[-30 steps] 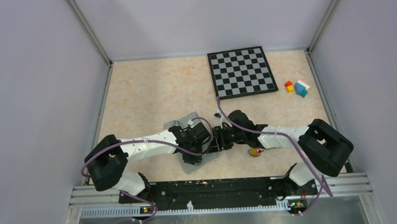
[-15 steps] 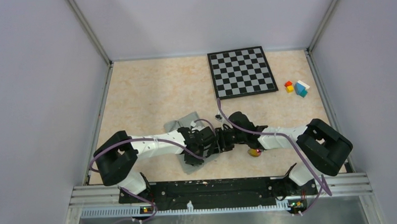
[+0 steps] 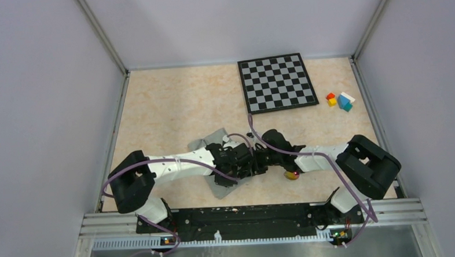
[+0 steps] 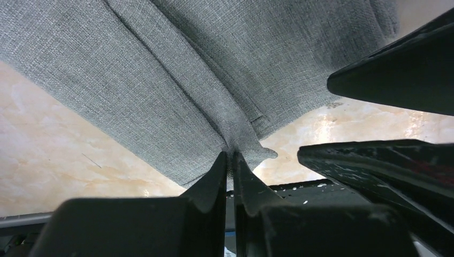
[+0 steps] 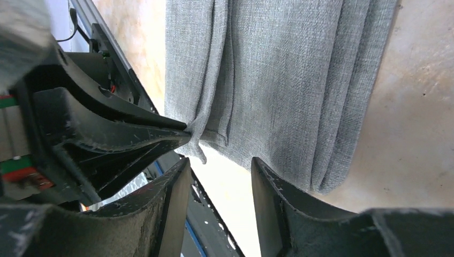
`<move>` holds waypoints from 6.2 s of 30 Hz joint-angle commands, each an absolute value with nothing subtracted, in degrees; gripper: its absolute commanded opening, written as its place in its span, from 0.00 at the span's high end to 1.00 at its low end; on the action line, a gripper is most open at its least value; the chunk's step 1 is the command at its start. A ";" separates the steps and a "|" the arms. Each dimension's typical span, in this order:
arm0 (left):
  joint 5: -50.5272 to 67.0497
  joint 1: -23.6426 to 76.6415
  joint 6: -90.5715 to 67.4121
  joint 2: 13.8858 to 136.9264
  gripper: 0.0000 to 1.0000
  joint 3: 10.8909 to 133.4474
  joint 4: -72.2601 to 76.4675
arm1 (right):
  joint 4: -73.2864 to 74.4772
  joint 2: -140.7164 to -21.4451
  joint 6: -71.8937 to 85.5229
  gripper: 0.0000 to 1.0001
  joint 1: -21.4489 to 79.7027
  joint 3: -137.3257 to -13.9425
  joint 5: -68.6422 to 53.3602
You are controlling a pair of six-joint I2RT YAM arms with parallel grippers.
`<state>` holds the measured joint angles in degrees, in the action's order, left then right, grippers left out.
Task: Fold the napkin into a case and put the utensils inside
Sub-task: Smooth out the 2/3-rectangle-folded napkin at the center of the board, then move the right arm to the center of the board with the 2/3-rectangle-folded napkin, then pick up the 2/3-rectangle-folded napkin from the center of the board, then pass from the left arm to the right, then fold the 2/3-rectangle-folded napkin at the center of the board.
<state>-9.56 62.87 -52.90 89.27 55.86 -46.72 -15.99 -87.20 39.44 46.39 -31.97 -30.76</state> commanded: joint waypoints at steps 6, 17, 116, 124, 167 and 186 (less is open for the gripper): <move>-10.54 63.46 -53.41 89.05 0.86 57.58 -46.60 | -20.09 -88.73 39.98 0.55 46.93 -30.70 -32.05; -11.48 63.42 -54.18 86.55 0.69 54.49 -41.07 | -14.48 -81.46 41.02 0.53 45.84 -30.05 -29.57; -24.02 67.50 -66.71 88.57 1.00 58.89 -42.31 | -31.61 -106.37 54.91 0.51 40.87 -43.08 -26.99; -23.93 67.51 -66.03 88.51 1.00 58.97 -41.40 | -32.38 -109.92 54.00 0.66 40.87 -46.63 -26.44; 24.03 8.61 -47.54 83.80 1.00 30.37 3.34 | -2.85 -106.35 27.84 1.00 44.01 -66.55 -14.45; 25.10 8.62 -47.84 83.06 1.00 28.67 6.62 | -10.30 -115.00 41.07 1.00 54.08 -70.14 -14.83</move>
<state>25.93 8.88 -50.74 84.64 28.58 7.14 -6.09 -113.89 38.15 53.89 -70.48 -14.48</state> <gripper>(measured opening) 0.003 0.017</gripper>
